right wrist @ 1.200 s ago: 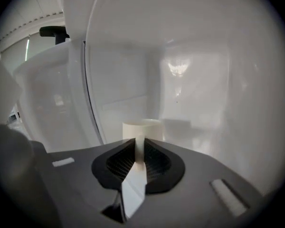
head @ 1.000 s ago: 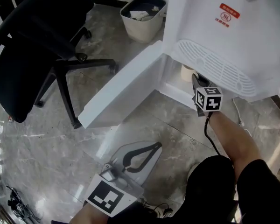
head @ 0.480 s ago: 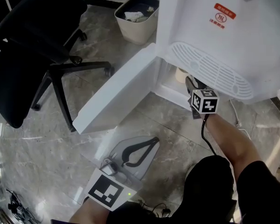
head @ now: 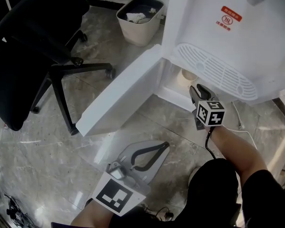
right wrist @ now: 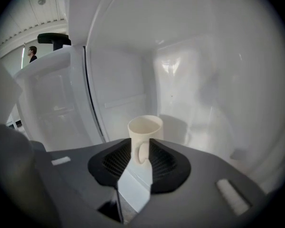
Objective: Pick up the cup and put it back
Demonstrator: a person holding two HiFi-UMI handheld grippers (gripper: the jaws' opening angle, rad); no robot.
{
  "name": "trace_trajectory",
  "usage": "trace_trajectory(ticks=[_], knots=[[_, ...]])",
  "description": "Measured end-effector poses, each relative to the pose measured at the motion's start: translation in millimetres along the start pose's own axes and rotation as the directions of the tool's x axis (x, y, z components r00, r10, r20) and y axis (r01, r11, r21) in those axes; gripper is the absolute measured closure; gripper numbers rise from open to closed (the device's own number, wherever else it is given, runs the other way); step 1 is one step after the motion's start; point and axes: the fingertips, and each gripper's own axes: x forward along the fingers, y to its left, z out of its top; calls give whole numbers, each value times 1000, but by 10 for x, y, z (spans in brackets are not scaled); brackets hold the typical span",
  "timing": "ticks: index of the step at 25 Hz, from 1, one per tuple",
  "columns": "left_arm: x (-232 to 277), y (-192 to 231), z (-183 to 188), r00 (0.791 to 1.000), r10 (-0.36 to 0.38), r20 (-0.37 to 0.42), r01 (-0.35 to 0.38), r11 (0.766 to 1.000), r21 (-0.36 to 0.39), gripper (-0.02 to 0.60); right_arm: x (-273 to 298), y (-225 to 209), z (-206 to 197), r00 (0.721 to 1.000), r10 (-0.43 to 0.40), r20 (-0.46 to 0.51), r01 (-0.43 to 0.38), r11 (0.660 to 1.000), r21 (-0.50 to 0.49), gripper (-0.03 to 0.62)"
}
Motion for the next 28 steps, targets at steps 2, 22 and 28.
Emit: trace_trajectory(ticks=[2, 22, 28], knots=[[-36, 7, 9, 1000, 6, 5, -6, 1000, -5, 577, -104, 102, 18, 999, 48, -2, -48, 999, 3, 586], [-1815, -1371, 1414, 885, 391, -252, -448, 862, -237, 578, -3684, 2192, 2239, 818, 543, -189, -566, 818, -102, 586], [-2272, -1734, 2886, 845, 486, -222, -534, 784, -317, 577, -4788, 2743, 3433, 784, 598, -167, -615, 785, -72, 586]])
